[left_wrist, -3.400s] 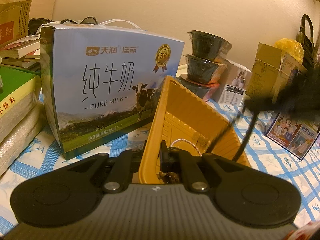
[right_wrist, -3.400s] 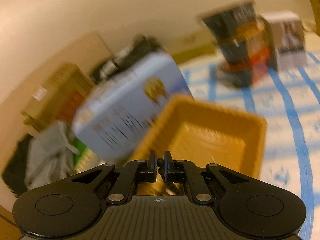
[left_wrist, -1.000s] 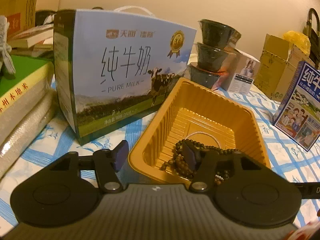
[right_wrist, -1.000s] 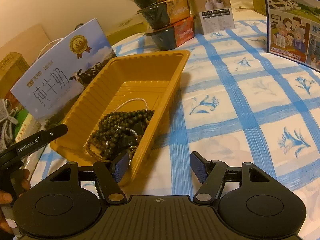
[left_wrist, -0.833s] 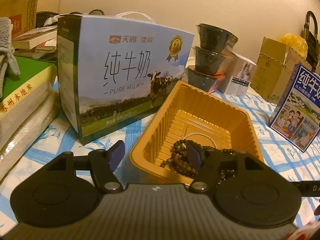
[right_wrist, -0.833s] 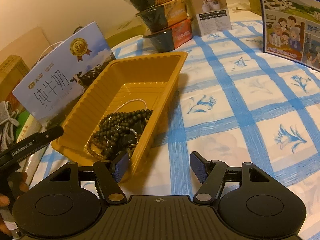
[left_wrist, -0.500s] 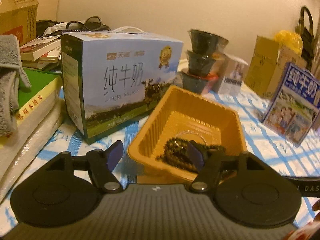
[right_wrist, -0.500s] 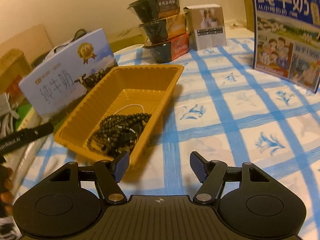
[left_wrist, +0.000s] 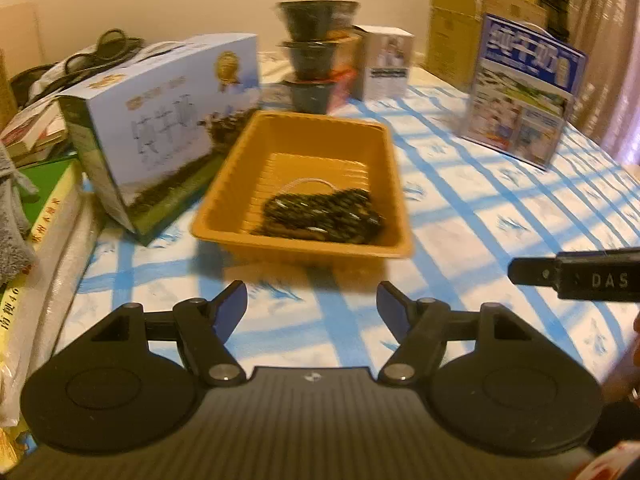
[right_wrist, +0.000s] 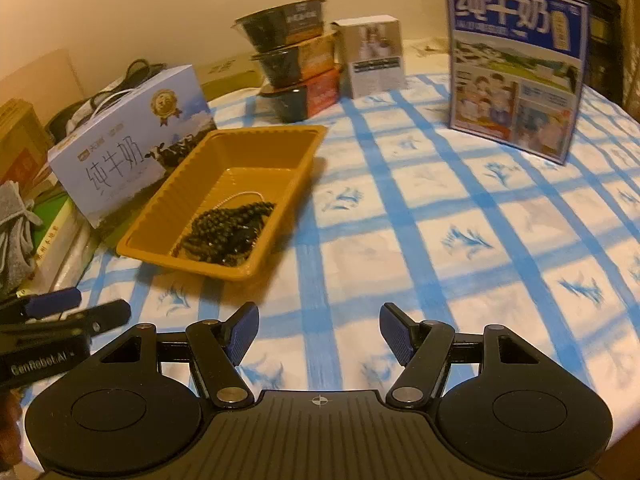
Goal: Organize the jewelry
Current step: 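Lower the orange tray flat onto the cloth and open the left gripper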
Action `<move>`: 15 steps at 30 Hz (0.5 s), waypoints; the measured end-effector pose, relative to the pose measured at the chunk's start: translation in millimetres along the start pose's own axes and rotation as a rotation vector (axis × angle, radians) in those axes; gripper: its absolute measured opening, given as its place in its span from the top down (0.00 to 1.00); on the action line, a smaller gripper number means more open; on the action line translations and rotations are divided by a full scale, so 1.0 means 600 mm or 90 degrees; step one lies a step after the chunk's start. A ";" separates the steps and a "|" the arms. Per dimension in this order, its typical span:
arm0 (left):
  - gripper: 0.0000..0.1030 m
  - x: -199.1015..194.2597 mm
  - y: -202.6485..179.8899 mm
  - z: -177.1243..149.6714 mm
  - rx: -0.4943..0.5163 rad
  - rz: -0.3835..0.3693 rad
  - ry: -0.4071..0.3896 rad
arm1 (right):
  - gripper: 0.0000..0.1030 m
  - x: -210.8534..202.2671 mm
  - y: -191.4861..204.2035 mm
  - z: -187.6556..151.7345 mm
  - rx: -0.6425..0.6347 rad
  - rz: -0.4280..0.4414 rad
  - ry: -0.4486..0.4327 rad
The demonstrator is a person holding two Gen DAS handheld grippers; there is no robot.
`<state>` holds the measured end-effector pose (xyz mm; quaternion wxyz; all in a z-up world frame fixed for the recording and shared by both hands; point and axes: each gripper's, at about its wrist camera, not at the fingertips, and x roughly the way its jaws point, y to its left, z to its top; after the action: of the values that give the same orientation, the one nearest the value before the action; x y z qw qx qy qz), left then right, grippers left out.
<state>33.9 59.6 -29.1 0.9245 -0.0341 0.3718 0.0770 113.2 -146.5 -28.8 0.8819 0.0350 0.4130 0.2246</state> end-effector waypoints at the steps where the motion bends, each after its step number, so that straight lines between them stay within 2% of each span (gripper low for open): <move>1: 0.32 -0.006 -0.008 -0.002 0.004 -0.005 0.005 | 0.35 -0.009 -0.003 -0.003 0.003 -0.003 0.002; 7: 0.32 -0.029 -0.033 -0.010 -0.008 -0.049 0.037 | 0.35 -0.056 -0.007 -0.029 -0.010 -0.025 0.009; 15: 0.32 -0.058 -0.065 -0.028 0.026 -0.062 0.046 | 0.35 -0.094 -0.017 -0.070 0.017 -0.007 0.036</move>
<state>4.2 14.8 -16.7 0.9137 -0.0360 0.4042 0.0227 54.2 -184.9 -18.9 0.8705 0.0380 0.4412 0.2150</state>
